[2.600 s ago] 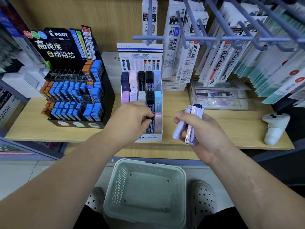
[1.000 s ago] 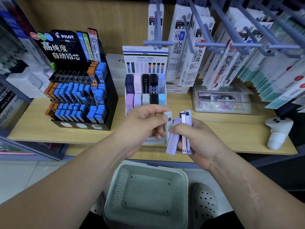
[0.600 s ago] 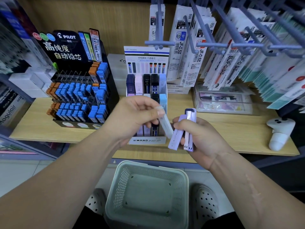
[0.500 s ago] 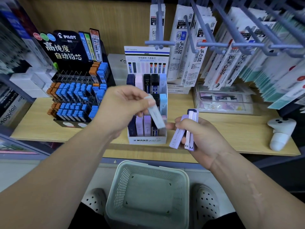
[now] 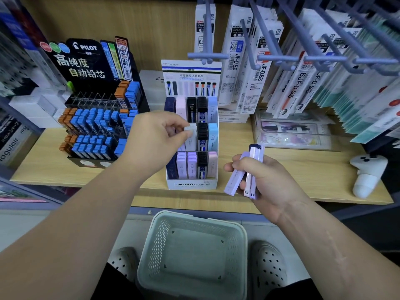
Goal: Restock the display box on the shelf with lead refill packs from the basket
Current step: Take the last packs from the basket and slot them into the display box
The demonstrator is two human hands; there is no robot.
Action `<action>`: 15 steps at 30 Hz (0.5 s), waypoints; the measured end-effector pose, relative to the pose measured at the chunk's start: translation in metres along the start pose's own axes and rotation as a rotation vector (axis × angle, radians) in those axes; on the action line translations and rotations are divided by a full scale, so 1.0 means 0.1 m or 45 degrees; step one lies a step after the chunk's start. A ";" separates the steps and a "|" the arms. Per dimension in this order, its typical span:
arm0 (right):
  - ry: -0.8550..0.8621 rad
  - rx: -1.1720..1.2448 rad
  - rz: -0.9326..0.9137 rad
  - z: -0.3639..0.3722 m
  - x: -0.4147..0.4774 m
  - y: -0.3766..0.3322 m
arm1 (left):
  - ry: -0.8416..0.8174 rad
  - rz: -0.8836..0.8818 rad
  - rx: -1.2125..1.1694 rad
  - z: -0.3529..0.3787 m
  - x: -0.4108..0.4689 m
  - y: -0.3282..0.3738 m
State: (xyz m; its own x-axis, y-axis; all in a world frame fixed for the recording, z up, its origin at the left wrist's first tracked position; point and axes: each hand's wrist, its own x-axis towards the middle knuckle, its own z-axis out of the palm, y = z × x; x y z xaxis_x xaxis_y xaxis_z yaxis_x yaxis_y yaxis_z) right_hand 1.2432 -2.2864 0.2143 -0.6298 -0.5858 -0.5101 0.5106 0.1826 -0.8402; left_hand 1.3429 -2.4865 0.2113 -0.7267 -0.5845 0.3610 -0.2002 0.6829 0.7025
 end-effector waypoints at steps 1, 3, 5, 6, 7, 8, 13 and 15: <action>0.004 0.009 0.003 0.00 -0.01 -0.01 | -0.005 0.052 0.053 0.01 0.00 -0.02; -0.002 0.024 0.009 0.01 -0.02 -0.02 | -0.002 0.153 0.122 0.04 0.00 -0.06; -0.025 0.042 0.007 0.01 -0.02 -0.02 | 0.021 0.222 0.167 0.06 0.00 -0.08; -0.034 0.053 0.007 0.01 -0.01 -0.02 | 0.033 0.246 0.190 0.07 0.00 -0.08; -0.039 0.063 0.009 0.01 -0.01 -0.02 | 0.043 0.257 0.203 0.08 -0.01 -0.08; -0.041 0.070 0.011 0.01 -0.01 -0.02 | 0.046 0.248 0.202 0.08 -0.01 -0.07; -0.053 0.072 0.006 0.00 0.00 -0.01 | 0.026 0.143 0.175 0.10 -0.01 -0.04; -0.047 0.043 0.002 -0.01 0.01 0.00 | 0.009 0.162 0.185 0.09 -0.01 -0.04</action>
State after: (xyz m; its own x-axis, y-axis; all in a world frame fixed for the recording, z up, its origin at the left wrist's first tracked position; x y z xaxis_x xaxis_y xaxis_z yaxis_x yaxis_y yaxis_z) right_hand 1.2418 -2.2863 0.2137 -0.6075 -0.6142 -0.5037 0.5313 0.1571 -0.8325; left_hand 1.3385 -2.4845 0.2030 -0.7476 -0.4922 0.4458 -0.2002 0.8071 0.5554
